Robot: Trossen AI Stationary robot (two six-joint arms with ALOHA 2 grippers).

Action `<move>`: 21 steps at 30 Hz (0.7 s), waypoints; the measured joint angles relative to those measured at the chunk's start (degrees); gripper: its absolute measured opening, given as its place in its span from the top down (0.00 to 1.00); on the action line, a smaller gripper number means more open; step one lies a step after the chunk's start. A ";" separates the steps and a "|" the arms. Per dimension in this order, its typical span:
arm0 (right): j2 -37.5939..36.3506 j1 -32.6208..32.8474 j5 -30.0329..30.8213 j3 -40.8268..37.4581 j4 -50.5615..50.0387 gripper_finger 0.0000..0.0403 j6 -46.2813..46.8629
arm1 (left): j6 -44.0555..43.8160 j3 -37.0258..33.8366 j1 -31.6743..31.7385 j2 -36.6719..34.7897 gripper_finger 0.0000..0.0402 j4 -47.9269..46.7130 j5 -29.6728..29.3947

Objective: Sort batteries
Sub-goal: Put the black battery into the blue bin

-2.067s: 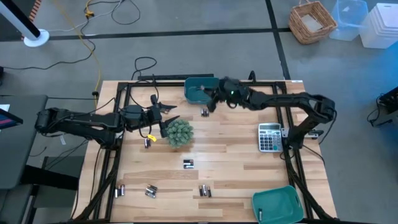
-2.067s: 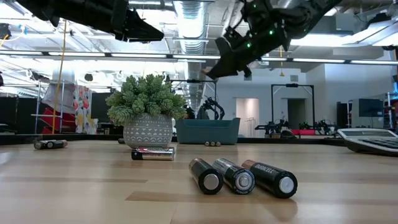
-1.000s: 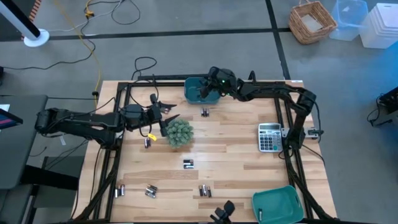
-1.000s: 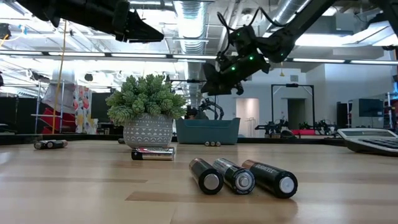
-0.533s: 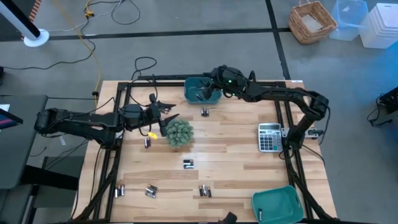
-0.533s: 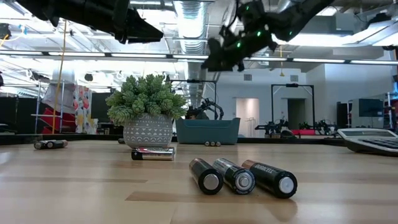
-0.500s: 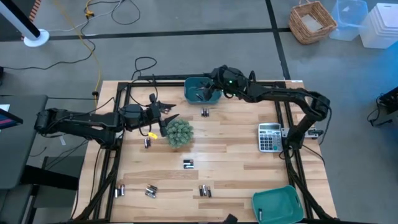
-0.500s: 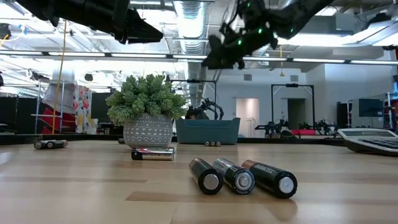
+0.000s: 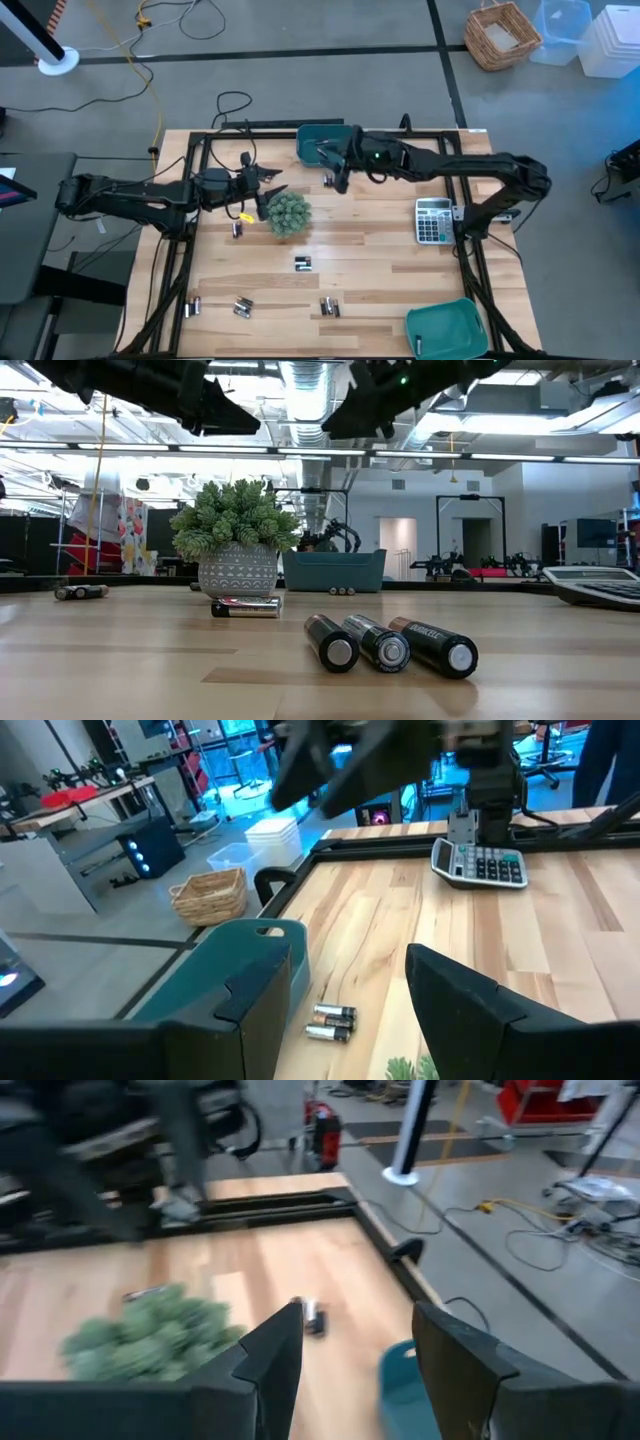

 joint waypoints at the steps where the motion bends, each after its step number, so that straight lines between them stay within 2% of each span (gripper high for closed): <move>1: -0.24 0.80 0.11 0.00 -0.84 0.50 0.02 | -0.01 0.00 0.00 0.00 0.52 -0.35 0.00; 6: -2.11 5.24 6.76 0.00 -4.82 0.50 -0.23 | 0.04 0.00 0.00 0.00 0.52 -1.33 0.00; 10: -6.27 9.29 10.93 -0.07 -10.30 0.50 -0.57 | 0.43 0.01 0.01 0.00 0.52 -2.40 -0.01; 15: -15.44 17.25 16.07 -0.91 -18.03 0.50 -0.77 | 2.82 0.02 0.01 0.00 0.52 -3.27 -0.02; 21: -31.43 27.72 23.57 -8.20 -23.66 0.50 -3.04 | 7.20 0.02 0.37 0.00 0.52 -2.62 0.67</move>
